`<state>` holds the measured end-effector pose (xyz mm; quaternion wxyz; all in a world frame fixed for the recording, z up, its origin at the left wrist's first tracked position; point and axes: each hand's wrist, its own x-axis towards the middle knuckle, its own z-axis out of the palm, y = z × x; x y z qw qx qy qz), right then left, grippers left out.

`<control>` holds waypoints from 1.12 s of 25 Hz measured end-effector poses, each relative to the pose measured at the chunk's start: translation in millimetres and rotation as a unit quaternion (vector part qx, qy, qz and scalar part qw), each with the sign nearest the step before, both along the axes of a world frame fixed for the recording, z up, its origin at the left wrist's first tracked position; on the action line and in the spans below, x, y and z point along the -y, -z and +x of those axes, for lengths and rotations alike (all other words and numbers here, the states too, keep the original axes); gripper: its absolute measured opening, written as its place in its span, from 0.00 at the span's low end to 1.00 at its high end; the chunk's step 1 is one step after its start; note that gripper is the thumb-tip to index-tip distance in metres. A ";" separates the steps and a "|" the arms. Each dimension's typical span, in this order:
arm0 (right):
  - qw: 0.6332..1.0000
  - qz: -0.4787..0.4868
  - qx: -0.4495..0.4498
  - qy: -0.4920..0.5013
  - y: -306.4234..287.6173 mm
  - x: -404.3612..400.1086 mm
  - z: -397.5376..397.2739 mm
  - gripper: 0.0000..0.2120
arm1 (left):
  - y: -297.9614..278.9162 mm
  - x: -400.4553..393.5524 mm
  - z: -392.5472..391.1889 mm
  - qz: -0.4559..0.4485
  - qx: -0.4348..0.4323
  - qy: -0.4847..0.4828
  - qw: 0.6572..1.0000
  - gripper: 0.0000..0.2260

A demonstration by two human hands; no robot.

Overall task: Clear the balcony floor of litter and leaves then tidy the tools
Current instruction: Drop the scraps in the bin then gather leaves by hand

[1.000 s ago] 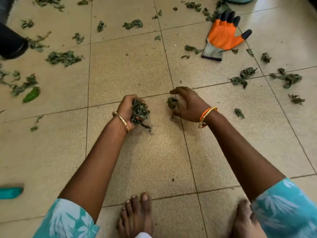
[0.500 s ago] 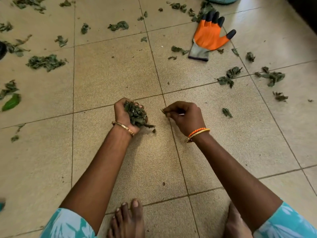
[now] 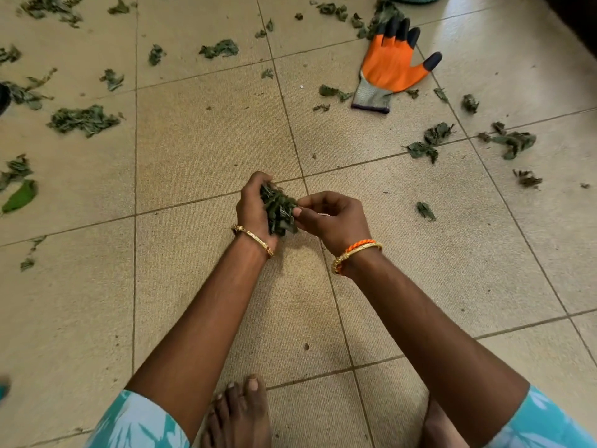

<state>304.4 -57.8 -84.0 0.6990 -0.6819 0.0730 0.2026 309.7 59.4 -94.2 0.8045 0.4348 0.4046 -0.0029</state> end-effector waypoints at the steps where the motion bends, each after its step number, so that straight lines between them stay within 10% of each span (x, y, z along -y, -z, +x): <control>1: 0.999 -0.029 0.024 -0.004 1.7 -2.2 0.0 0.08 | 0.1 3.8 -1.9 -0.010 -0.004 0.022 1.000 0.12; 13: 0.948 -0.246 0.168 -0.113 3.9 58.8 23.6 0.09 | 10.1 9.5 9.0 0.066 -0.059 0.047 0.995 0.08; 18: 0.823 -0.329 0.265 -0.380 36.7 35.4 -21.1 0.29 | 12.8 -9.0 10.4 0.051 -0.058 0.022 0.997 0.11; 21: 0.772 -0.350 0.419 -0.324 58.7 17.4 -43.8 0.17 | 17.0 -15.5 7.1 0.042 -0.062 0.010 0.997 0.11; 28: 0.961 -0.149 0.232 -0.037 21.7 41.7 -2.5 0.06 | 16.6 -1.0 -4.4 0.036 -0.084 0.165 0.982 0.10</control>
